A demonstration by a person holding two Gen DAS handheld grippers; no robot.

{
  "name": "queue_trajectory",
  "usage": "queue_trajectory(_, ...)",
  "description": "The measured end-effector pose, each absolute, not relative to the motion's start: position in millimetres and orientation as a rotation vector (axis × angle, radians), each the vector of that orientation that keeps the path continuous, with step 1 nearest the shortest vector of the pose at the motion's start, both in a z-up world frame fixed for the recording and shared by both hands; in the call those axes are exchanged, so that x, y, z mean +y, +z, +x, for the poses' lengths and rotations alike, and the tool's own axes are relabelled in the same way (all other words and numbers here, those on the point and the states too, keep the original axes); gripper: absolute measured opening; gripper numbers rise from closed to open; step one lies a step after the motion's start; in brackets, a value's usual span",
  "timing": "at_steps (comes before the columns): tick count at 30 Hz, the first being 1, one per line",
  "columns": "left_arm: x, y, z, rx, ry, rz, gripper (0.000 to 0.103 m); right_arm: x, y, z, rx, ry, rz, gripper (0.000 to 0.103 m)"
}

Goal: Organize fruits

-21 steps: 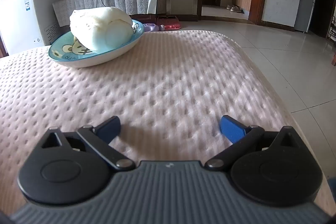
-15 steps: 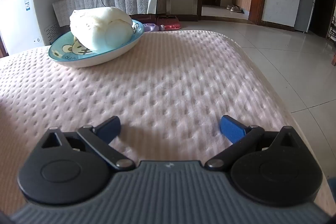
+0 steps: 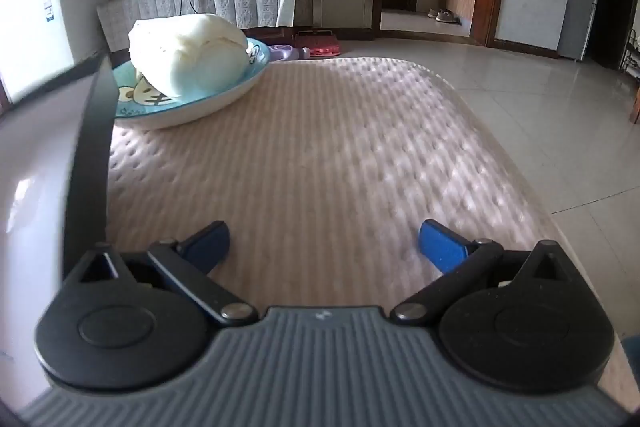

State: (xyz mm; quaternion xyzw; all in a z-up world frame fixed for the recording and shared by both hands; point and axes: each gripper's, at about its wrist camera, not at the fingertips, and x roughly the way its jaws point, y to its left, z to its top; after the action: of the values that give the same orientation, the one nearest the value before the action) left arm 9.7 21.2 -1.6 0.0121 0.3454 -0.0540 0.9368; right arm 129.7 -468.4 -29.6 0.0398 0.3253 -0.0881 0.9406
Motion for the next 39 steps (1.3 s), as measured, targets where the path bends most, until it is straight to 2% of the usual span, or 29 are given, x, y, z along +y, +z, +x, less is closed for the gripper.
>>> queue_trajectory(4, 35, 6, 2, 0.741, -0.113, -0.051, 0.103, -466, -27, 127, 0.664, -0.182, 0.077, 0.103)
queue_trajectory(12, 24, 20, -24, 0.763, -0.076, 0.087, 0.103, -466, -26, 126, 0.671, -0.182, 0.078, 0.103)
queue_trajectory(19, 16, 30, -33, 0.703, -0.036, 0.058, 0.103, -467, 3, 71, 0.827, -0.268, -0.046, 0.103)
queue_trajectory(22, 14, 33, -34, 0.688, -0.040, 0.033, 0.103, -444, 47, 18, 0.659, -0.317, -0.173, 0.103)
queue_trajectory(26, 7, 40, -36, 0.661, -0.050, 0.026, 0.103, -382, 118, -66, 0.180, -0.465, -0.249, 0.103)
queue_trajectory(28, 5, 43, -39, 0.646, -0.050, 0.027, 0.103, -352, 140, -98, -0.011, -0.459, -0.160, 0.103)
queue_trajectory(31, 2, 47, -43, 0.631, -0.068, 0.019, 0.103, -326, 150, -113, 0.028, -0.252, 0.064, 0.103)
queue_trajectory(33, 1, 50, -47, 0.616, -0.071, 0.022, 0.103, -303, 141, -111, 0.113, -0.107, 0.117, 0.103)
queue_trajectory(39, 9, 55, -59, 0.586, -0.080, 0.030, 0.103, -211, 67, -107, 0.391, 0.129, -0.094, 0.102)
